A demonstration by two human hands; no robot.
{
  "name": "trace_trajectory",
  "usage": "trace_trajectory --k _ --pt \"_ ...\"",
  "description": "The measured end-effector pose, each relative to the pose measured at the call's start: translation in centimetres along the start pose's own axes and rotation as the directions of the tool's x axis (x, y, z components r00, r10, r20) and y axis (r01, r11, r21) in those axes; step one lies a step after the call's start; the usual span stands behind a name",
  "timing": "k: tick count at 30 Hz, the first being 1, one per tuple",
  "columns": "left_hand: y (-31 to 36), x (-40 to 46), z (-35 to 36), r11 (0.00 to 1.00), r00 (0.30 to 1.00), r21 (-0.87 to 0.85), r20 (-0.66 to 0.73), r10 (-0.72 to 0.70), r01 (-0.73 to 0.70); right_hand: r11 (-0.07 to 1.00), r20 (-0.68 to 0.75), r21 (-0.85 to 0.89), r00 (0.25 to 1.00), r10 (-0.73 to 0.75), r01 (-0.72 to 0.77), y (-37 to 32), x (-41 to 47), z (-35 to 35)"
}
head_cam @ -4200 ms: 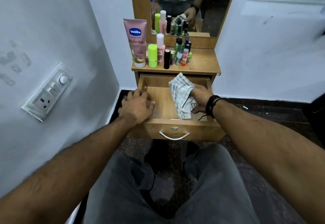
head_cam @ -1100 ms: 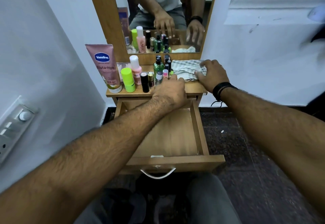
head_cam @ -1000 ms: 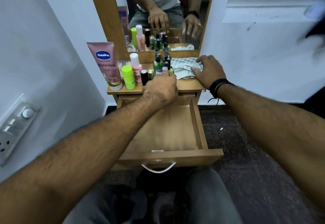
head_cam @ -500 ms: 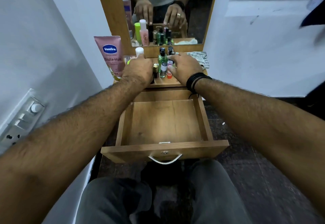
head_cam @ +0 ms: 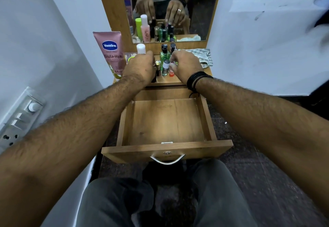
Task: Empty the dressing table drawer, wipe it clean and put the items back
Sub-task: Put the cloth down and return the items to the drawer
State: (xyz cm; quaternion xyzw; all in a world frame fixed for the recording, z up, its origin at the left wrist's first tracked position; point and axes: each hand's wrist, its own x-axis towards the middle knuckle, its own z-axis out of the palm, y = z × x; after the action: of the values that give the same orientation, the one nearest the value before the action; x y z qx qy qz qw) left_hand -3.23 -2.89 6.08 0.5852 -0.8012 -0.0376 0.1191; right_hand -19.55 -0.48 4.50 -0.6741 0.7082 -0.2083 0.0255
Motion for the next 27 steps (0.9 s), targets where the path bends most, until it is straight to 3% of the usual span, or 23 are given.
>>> trace_trajectory --k 10,16,27 --pt "2.3 -3.5 0.5 0.974 0.984 -0.156 0.048 0.174 -0.164 0.979 -0.042 0.2 0.998 0.056 -0.046 0.9 -3.7 -2.7" --pt "4.0 -5.2 4.7 0.962 0.965 -0.202 0.149 0.216 -0.184 0.984 0.149 0.1 0.98 0.129 -0.145 4.4 -7.3 -1.2" --pt "5.9 -3.8 11.5 0.953 0.974 -0.265 0.129 0.184 -0.145 0.972 0.138 -0.117 0.965 0.221 -0.206 8.6 -7.0 4.8"
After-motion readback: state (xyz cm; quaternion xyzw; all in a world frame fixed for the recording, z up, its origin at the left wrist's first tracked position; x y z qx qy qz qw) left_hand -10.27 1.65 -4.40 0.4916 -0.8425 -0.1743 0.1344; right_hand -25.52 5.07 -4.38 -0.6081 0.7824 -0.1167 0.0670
